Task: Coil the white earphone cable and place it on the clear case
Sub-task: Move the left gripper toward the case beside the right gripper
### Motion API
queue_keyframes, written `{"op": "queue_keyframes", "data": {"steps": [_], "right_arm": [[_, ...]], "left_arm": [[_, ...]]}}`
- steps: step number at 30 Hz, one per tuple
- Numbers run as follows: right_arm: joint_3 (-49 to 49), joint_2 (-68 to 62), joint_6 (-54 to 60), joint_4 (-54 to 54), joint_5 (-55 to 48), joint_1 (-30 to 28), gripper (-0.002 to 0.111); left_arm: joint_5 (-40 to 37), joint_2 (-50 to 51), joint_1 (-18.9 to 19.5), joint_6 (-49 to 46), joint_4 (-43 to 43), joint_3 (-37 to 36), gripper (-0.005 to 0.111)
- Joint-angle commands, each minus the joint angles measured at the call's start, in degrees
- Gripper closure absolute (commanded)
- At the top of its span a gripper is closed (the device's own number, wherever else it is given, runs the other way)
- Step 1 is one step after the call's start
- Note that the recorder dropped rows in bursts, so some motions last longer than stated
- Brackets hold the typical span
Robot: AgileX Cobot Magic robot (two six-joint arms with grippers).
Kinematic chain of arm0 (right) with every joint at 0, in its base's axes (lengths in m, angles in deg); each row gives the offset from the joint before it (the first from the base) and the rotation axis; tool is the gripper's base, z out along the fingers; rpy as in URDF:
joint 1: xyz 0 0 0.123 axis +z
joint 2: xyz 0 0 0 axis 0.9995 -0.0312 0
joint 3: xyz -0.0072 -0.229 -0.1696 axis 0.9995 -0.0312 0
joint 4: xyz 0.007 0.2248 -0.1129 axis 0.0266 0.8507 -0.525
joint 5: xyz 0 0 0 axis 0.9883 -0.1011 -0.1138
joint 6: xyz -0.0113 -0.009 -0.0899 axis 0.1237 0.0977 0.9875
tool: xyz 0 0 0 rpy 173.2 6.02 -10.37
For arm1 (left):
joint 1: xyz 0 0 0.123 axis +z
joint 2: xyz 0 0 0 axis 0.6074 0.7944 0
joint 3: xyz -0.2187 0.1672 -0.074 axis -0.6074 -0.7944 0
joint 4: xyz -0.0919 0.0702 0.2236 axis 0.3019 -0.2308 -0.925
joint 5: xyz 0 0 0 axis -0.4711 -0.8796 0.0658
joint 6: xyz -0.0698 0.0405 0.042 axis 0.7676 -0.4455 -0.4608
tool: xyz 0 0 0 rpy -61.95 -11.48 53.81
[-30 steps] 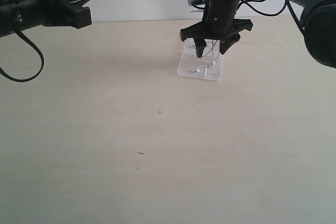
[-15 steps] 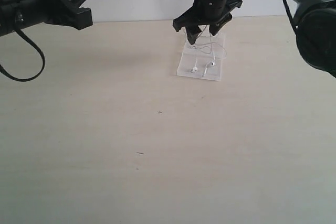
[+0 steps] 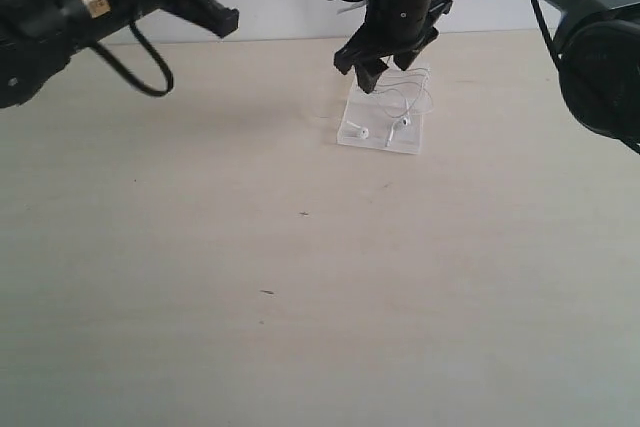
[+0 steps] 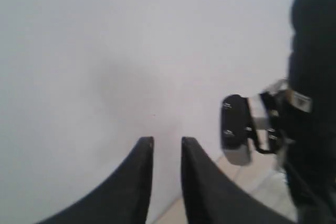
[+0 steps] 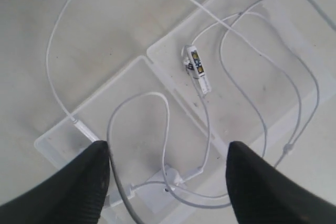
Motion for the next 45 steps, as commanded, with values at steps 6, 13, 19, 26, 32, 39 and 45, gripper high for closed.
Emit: {"op": "queue_keyframes", "data": {"steps": [6, 13, 19, 26, 32, 39, 45], "right_arm": [[0.2, 0.4, 0.3, -1.1, 0.1, 0.0, 0.046], [0.2, 0.4, -2.4, -0.9, 0.1, 0.0, 0.046], [0.2, 0.4, -5.9, -1.0, 0.1, 0.0, 0.046], [0.2, 0.4, -7.1, -1.0, 0.1, 0.0, 0.046], [0.2, 0.4, -9.5, 0.0, 0.1, 0.0, 0.046], [0.2, 0.4, -10.3, 4.8, 0.1, 0.0, 0.046], [0.2, 0.6, -11.2, 4.6, 0.1, -0.3, 0.046]], "left_arm": [[-4.0, 19.0, 0.3, 1.4, 8.9, 24.0, 0.040], [-3.8, 29.1, 0.3, -0.3, 5.3, 36.3, 0.040], [-4.1, 33.9, 0.2, 5.0, -3.4, 37.8, 0.040], [-4.2, 35.7, 0.1, 18.3, -25.2, 37.8, 0.040], [-4.0, 36.6, 0.1, 23.8, -34.5, 37.8, 0.040], [-3.9, 38.4, 0.1, 24.3, -32.5, 37.8, 0.040], [0.3, 39.0, 0.1, 25.8, -32.6, 37.8, 0.040]]}}
